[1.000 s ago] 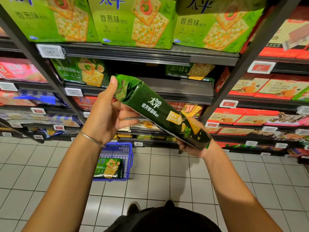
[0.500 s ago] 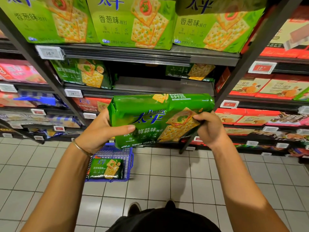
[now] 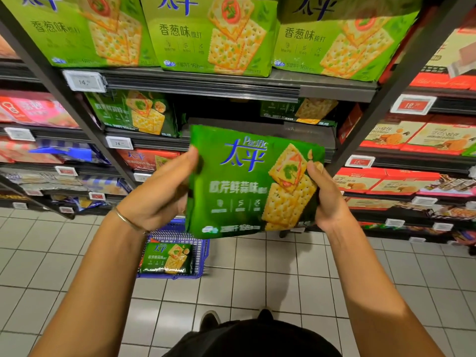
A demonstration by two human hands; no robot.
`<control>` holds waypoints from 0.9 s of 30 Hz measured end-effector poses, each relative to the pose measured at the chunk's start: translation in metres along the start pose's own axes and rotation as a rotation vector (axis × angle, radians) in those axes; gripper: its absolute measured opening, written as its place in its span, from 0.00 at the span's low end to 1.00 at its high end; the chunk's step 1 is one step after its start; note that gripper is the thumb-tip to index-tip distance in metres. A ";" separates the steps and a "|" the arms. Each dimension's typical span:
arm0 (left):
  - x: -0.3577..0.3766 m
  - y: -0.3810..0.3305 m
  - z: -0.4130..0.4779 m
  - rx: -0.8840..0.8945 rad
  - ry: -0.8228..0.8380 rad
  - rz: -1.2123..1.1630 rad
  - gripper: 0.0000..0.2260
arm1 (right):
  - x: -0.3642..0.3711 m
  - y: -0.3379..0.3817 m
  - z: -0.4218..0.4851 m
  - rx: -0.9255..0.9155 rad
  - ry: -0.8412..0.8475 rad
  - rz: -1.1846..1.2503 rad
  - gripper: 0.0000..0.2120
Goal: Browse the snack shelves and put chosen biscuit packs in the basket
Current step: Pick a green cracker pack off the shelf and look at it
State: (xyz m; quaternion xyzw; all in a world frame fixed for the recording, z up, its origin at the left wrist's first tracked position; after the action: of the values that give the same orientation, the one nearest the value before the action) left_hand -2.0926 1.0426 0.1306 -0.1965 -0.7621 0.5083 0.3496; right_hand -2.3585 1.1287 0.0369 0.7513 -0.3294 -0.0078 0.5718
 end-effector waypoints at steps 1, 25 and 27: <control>0.011 -0.005 -0.001 -0.006 0.086 -0.026 0.33 | -0.001 -0.008 0.001 0.053 -0.017 0.009 0.22; 0.043 0.053 0.040 -0.122 -0.180 -0.208 0.42 | 0.092 -0.025 -0.008 -0.023 0.367 -0.435 0.32; 0.047 0.061 0.041 -0.180 -0.153 -0.153 0.48 | 0.086 -0.040 0.002 0.022 0.322 -0.409 0.31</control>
State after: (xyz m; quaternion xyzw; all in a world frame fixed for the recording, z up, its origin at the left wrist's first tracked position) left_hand -2.1574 1.0721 0.0804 -0.1287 -0.8418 0.4233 0.3091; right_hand -2.2722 1.0884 0.0331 0.8000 -0.0752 0.0001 0.5952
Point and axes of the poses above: each hand's wrist, its own z-axis towards the middle knuckle, its own x-axis out of the palm, y = z × x, the point moved 10 cm from there along z, towards the middle knuckle, and after that the axes turned 3 degrees about y, right-handed, at the moved point
